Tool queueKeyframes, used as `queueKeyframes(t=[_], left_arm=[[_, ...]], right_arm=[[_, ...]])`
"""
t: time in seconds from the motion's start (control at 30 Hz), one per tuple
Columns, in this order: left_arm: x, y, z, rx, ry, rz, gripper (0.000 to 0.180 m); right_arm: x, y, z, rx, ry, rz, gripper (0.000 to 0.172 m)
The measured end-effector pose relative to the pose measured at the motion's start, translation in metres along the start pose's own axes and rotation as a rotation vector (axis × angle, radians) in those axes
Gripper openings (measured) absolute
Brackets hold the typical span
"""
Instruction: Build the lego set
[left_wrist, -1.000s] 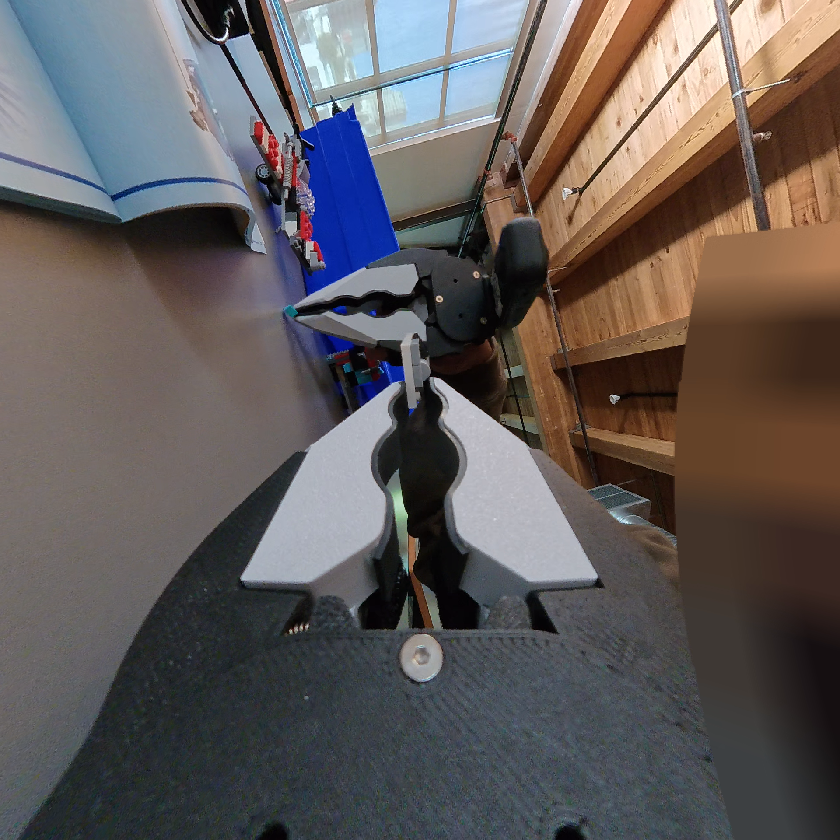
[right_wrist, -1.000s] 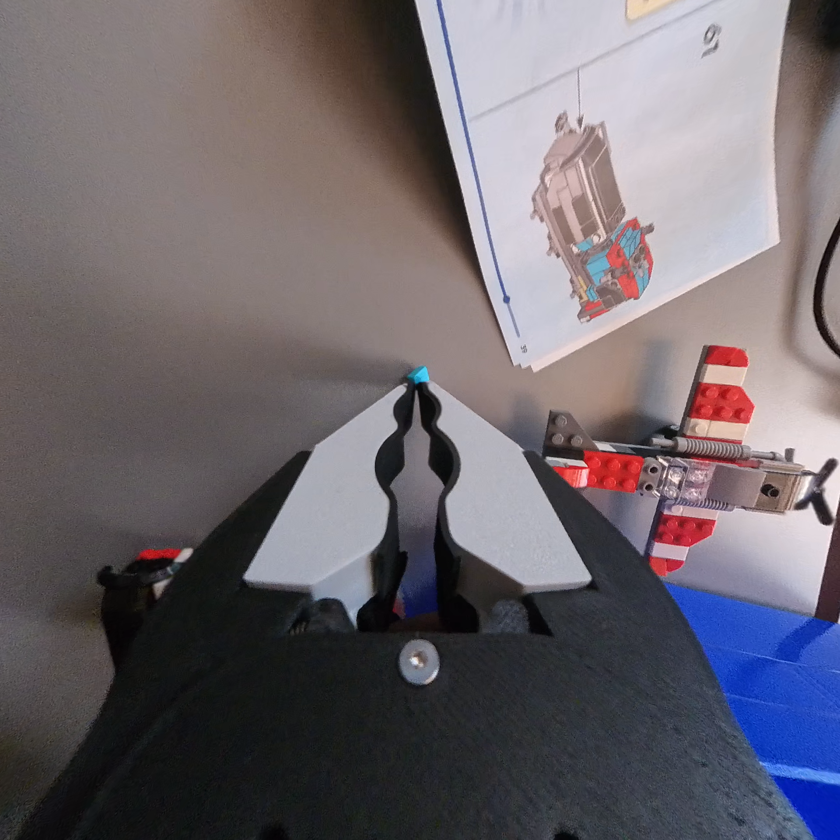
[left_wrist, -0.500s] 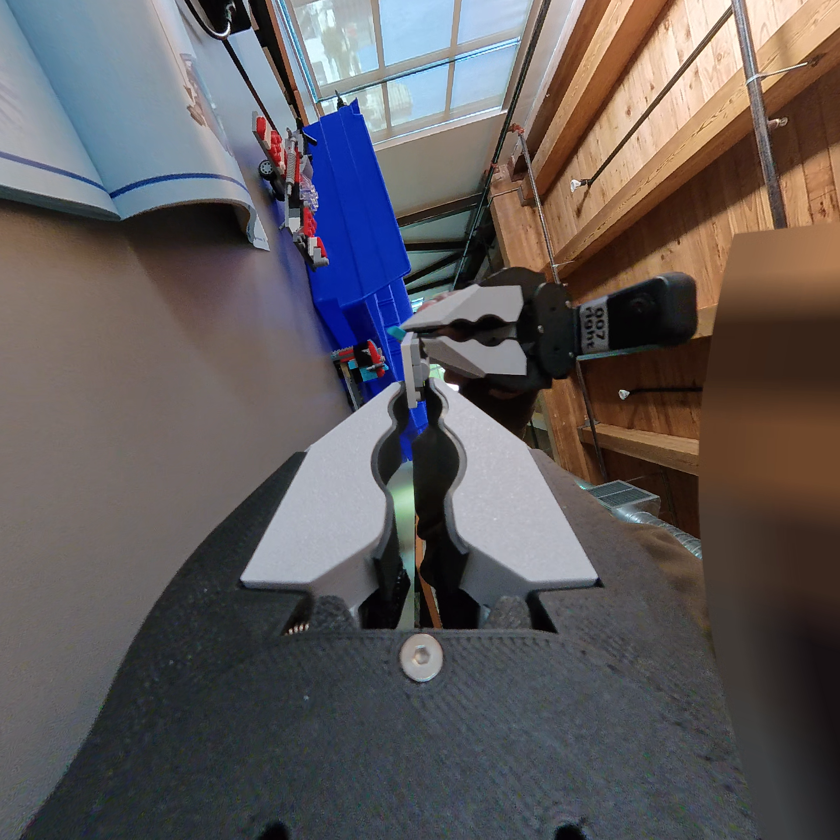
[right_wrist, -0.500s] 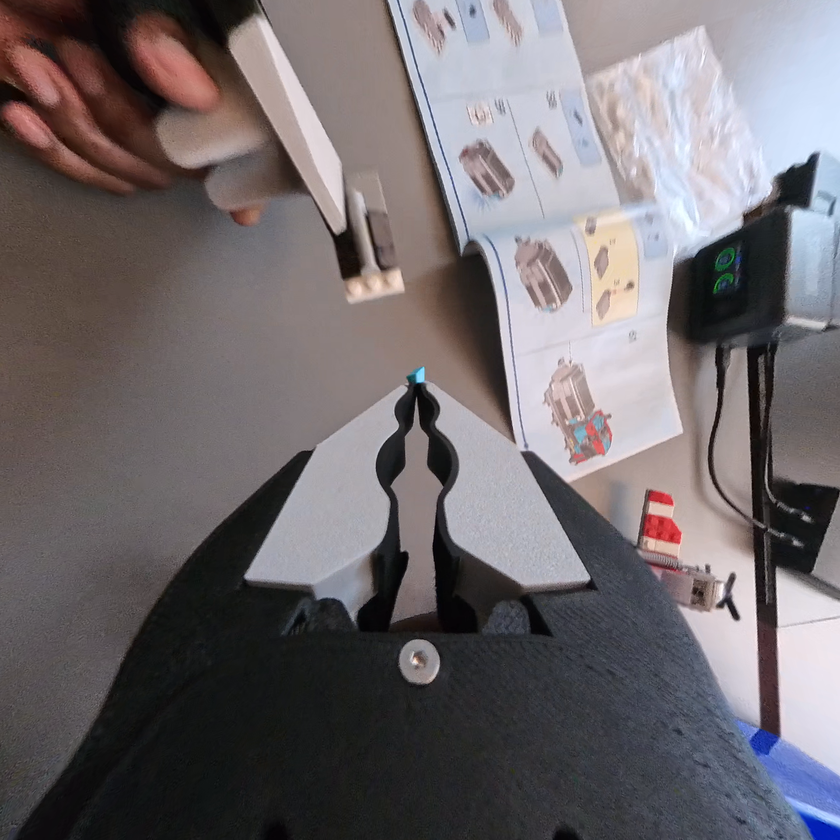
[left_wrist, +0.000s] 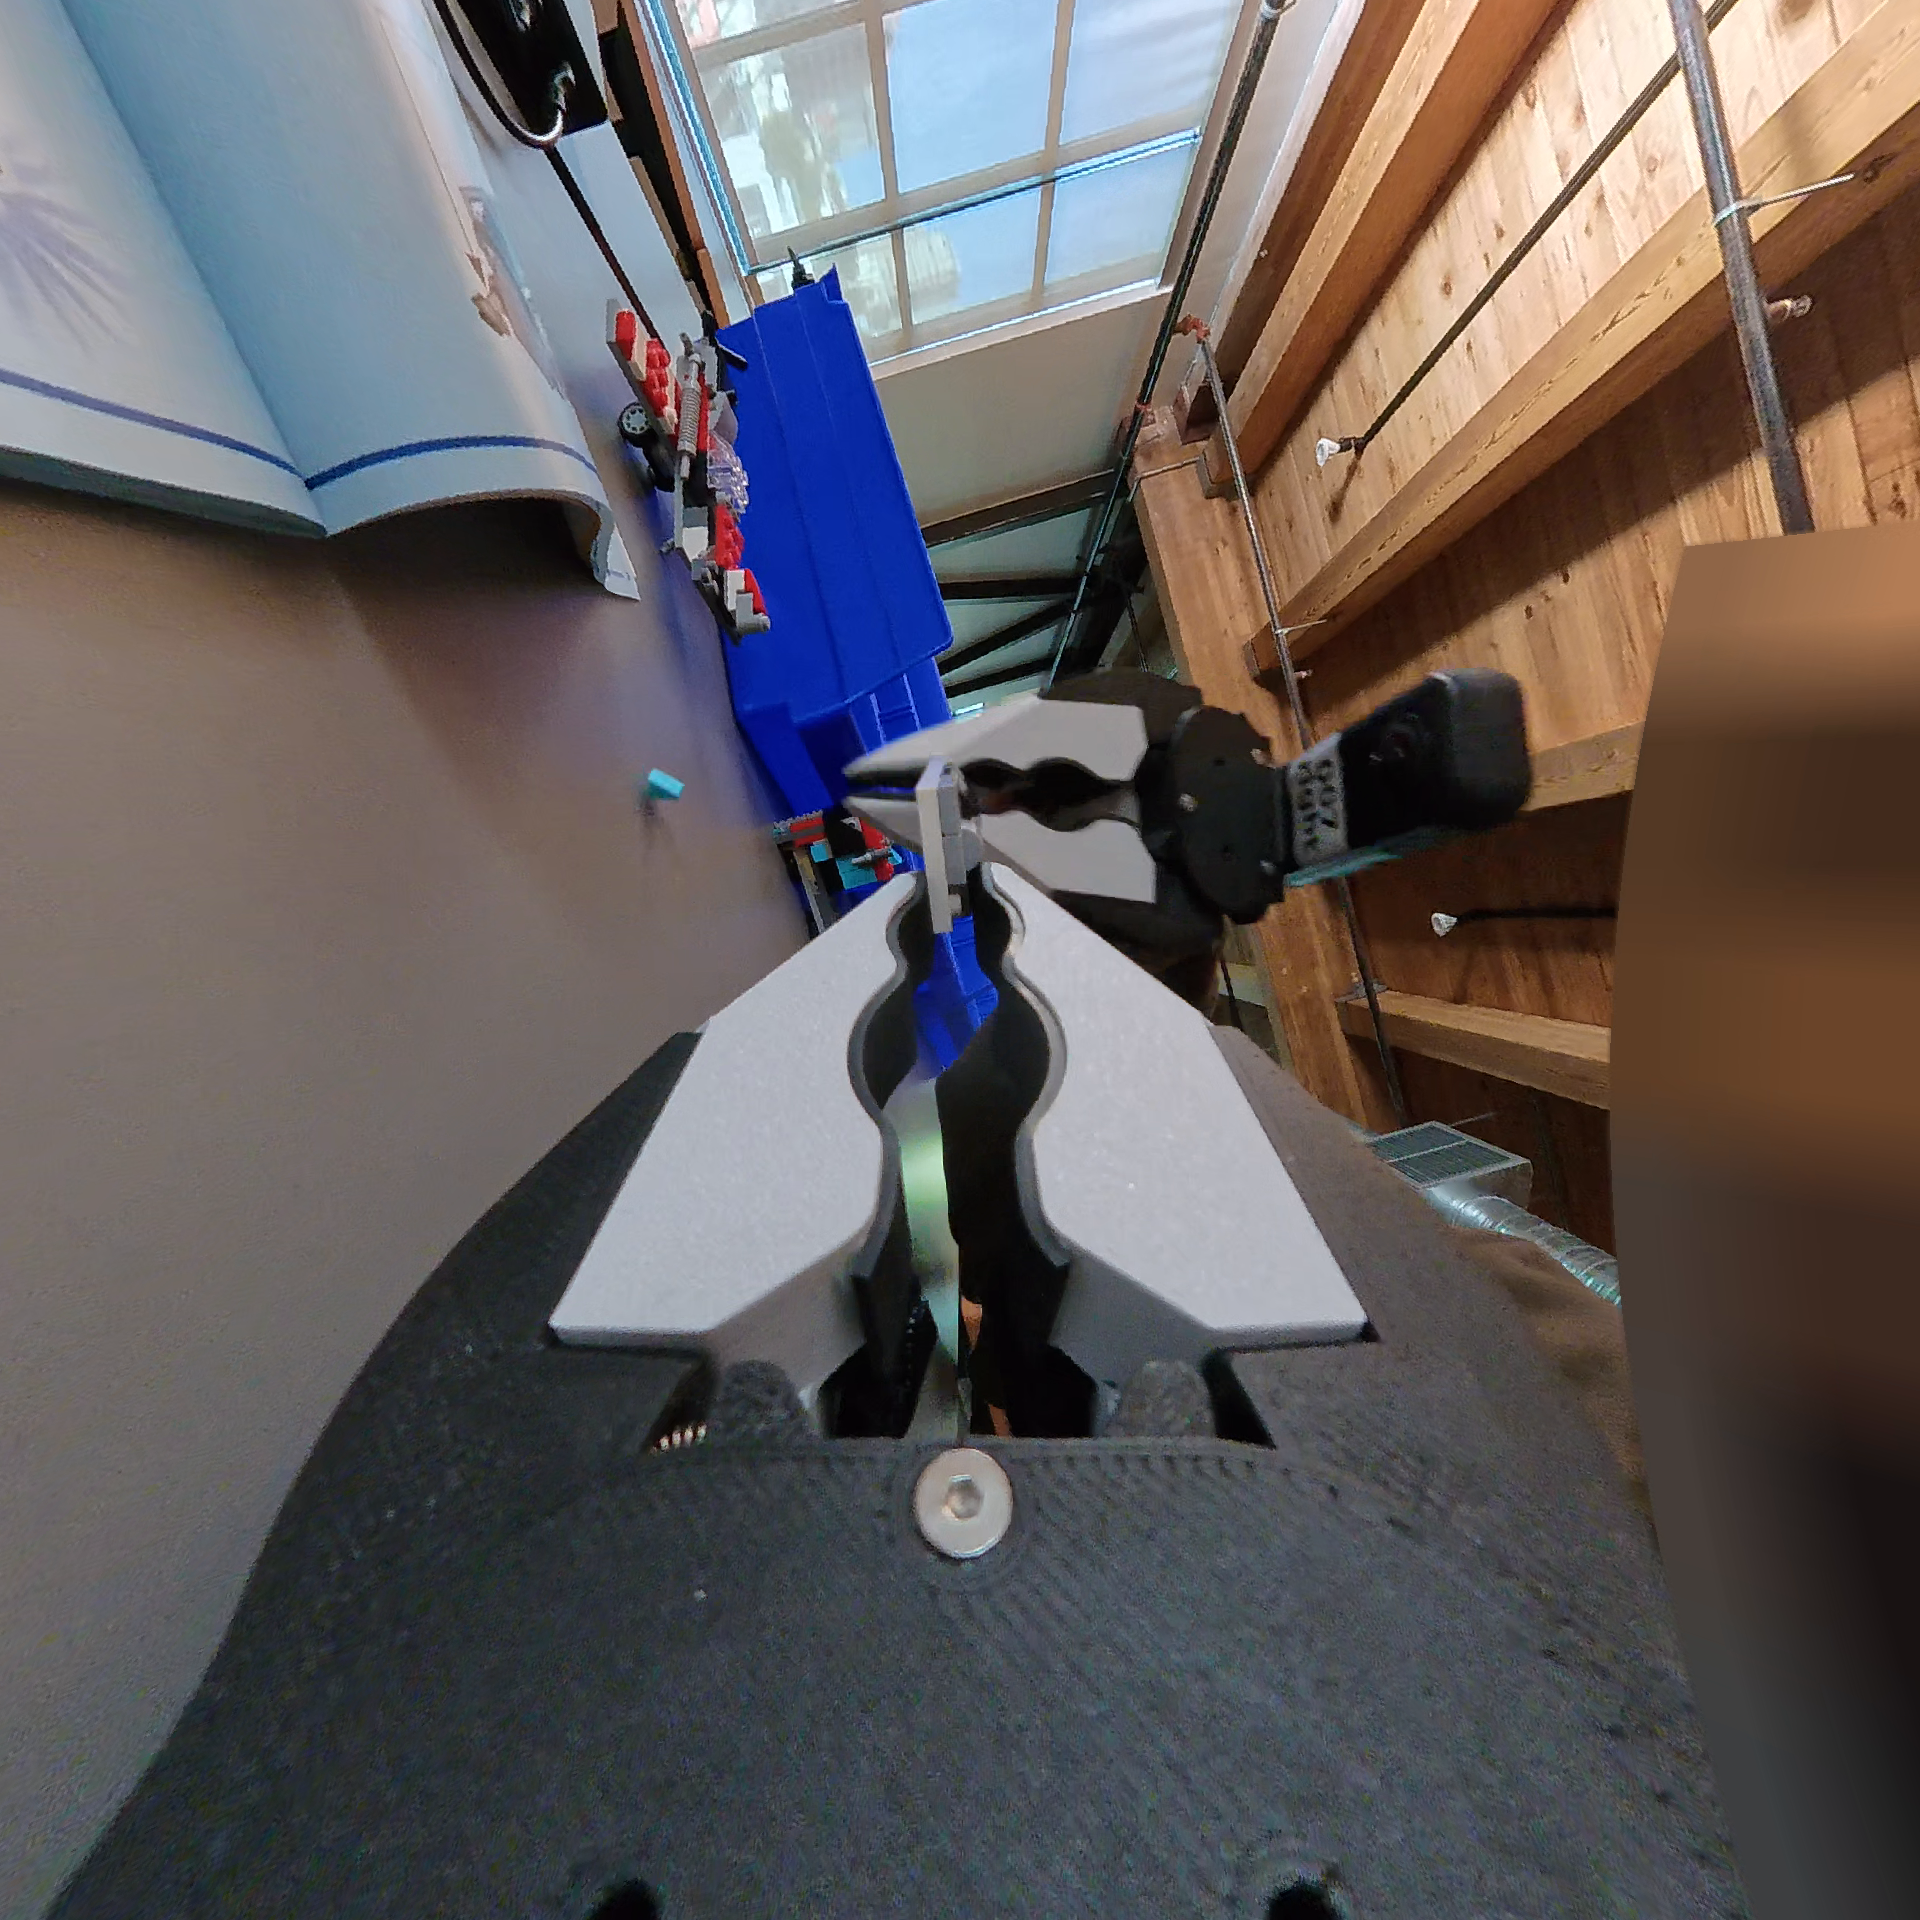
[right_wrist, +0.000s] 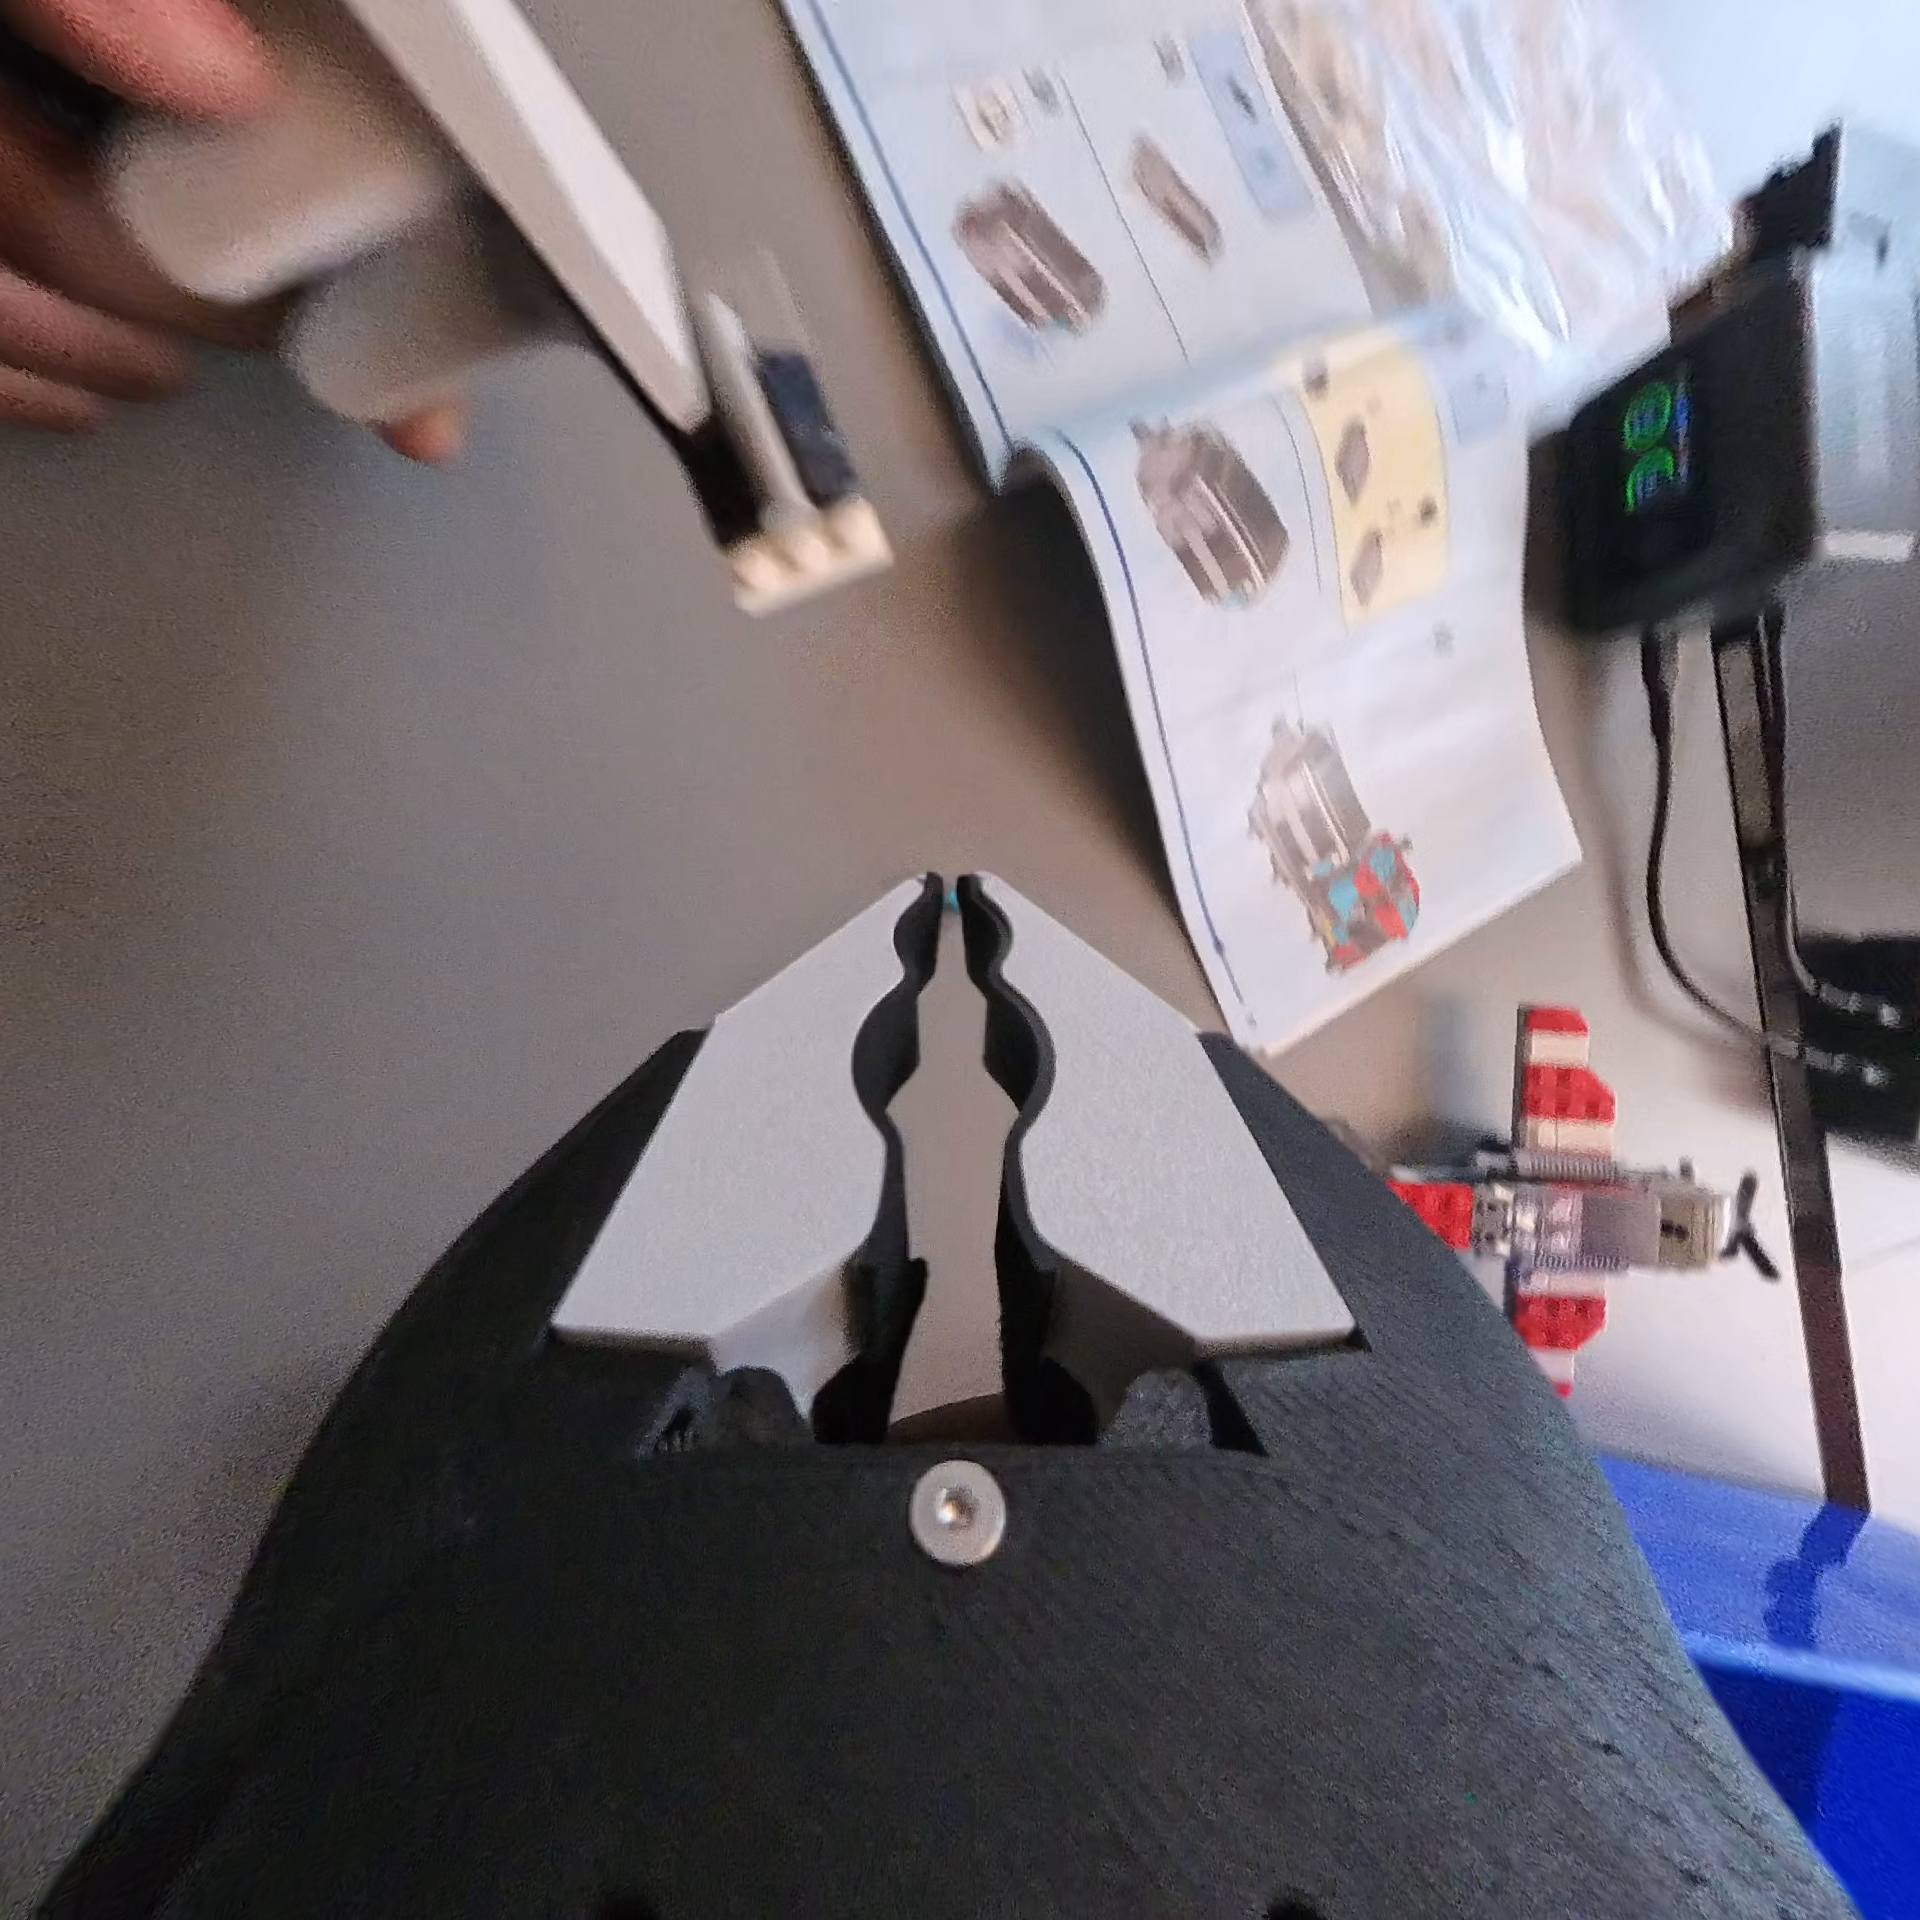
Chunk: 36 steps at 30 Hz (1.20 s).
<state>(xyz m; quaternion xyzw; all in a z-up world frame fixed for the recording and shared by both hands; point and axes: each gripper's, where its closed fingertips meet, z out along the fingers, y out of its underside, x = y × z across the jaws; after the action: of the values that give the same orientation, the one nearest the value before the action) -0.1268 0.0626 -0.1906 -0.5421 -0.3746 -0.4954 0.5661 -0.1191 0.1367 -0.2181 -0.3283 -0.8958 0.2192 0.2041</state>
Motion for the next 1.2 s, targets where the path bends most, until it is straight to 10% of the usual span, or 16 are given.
queueKeyframes(t=[1.2], left_arm=[[0.000, -0.004, -0.001, 0.010, 0.005, 0.002, 0.007]], right_arm=[[-0.009, 0.024, 0.029, -0.035, -0.115, -0.077, 0.013]])
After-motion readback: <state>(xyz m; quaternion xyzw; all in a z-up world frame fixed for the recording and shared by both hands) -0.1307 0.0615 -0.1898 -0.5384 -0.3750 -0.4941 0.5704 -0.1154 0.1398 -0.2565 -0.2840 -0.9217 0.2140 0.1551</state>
